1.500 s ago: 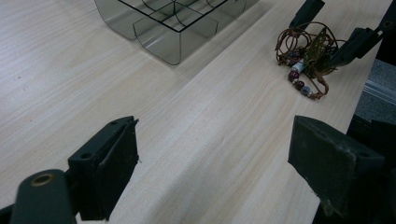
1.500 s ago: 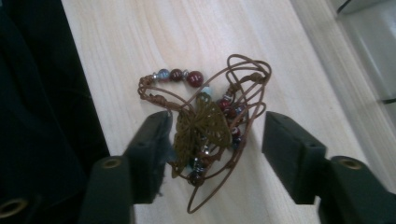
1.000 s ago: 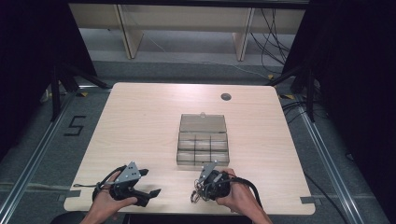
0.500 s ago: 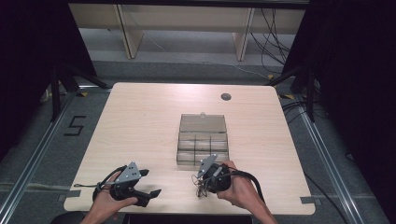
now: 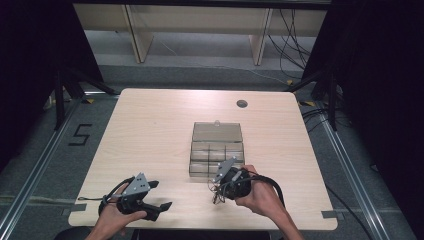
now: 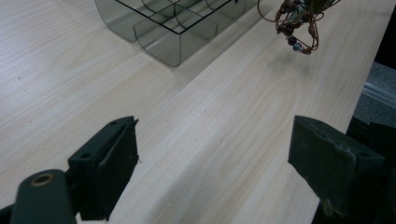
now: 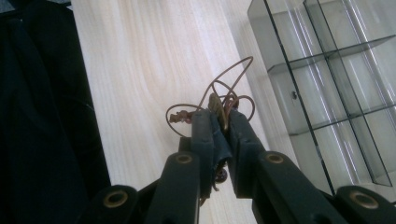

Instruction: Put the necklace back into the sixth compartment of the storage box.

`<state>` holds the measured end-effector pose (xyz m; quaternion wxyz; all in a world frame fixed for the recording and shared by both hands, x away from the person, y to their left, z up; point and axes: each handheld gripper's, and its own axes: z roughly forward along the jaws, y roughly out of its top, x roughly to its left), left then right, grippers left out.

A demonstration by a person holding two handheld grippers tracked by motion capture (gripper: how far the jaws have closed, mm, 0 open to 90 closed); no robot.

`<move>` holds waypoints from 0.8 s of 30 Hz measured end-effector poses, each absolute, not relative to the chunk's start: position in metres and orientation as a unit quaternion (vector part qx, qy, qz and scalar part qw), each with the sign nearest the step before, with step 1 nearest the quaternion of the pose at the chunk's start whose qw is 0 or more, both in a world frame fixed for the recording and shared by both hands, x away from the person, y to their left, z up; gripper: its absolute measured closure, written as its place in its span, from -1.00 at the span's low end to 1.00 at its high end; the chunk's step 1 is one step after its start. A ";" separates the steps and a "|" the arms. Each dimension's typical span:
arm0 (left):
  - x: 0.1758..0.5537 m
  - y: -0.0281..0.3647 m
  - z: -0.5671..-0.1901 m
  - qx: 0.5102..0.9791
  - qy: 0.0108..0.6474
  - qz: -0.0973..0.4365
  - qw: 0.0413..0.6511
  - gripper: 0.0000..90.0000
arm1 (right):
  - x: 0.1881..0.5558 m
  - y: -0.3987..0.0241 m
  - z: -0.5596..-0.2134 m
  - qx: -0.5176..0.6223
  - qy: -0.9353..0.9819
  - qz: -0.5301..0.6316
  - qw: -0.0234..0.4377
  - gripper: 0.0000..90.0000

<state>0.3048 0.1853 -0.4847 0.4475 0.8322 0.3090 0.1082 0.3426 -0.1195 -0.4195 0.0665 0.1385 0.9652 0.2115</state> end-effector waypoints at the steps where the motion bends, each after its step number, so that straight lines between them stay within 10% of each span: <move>1: 0.306 0.186 -0.485 0.836 0.302 0.110 0.445 -0.66 | 0.343 -0.119 -0.419 0.138 0.966 0.210 0.067 0.85; 24: 0.308 0.187 -0.486 0.839 0.302 0.109 0.439 -0.66 | 0.355 -0.110 -0.397 0.128 0.972 0.186 0.069 0.85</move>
